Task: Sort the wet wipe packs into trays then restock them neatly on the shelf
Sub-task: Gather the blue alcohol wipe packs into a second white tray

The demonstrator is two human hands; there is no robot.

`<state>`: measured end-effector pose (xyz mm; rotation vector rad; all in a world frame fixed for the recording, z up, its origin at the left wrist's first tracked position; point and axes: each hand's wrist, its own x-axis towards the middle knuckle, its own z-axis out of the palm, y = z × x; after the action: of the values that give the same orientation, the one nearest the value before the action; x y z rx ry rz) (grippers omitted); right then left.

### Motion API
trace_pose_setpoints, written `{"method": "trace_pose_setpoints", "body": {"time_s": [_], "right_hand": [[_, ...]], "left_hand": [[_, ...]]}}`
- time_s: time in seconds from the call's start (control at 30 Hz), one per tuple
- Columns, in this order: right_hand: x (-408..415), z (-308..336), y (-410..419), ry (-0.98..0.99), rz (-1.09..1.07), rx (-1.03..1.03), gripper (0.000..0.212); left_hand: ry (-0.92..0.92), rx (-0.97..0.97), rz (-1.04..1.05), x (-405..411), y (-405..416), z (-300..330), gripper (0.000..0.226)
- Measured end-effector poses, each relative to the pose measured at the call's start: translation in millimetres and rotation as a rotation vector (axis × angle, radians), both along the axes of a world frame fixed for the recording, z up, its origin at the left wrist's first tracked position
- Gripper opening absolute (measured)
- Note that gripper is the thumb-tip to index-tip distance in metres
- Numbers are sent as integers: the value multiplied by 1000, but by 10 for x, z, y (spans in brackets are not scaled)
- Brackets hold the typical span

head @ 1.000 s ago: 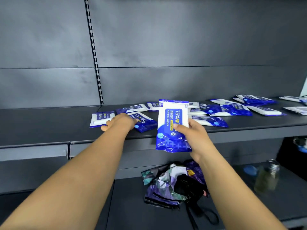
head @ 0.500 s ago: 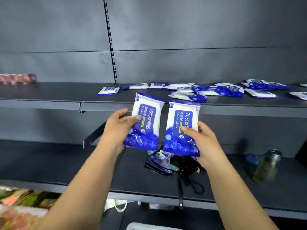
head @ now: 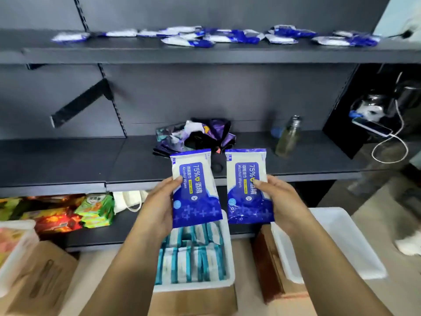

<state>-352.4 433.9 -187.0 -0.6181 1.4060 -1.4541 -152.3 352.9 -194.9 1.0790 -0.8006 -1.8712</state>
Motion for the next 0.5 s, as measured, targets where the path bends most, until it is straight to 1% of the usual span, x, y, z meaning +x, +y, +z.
{"method": "trace_pose_setpoints", "body": {"time_s": [0.1, 0.17, 0.2, 0.27, 0.37, 0.43, 0.5], "right_hand": [[-319, -201, 408, 28, -39, 108, 9], [-587, -369, 663, 40, -86, 171, 3], [-724, -455, 762, 38, -110, 200, 2], [-1072, -634, 954, 26, -146, 253, 12], [-1677, -906, 1138, 26, -159, 335, 20], [-2161, -1121, 1174, 20, -176, 389, 30], [-2669, -1348, 1136, -6, -164, 427, 33]], "left_hand": [[-24, 69, -20, -284, 356, -203, 17], [-35, 108, -42, -538, 557, -329, 8], [-36, 119, -45, -653, 617, -406, 8], [-51, 134, -62, -952, 729, -538, 8], [-64, 174, -61, -1471, 814, -776, 8], [-108, 190, -55, -1915, 860, -978, 10], [-137, 214, -57, -2393, 899, -1209, 14]]}}
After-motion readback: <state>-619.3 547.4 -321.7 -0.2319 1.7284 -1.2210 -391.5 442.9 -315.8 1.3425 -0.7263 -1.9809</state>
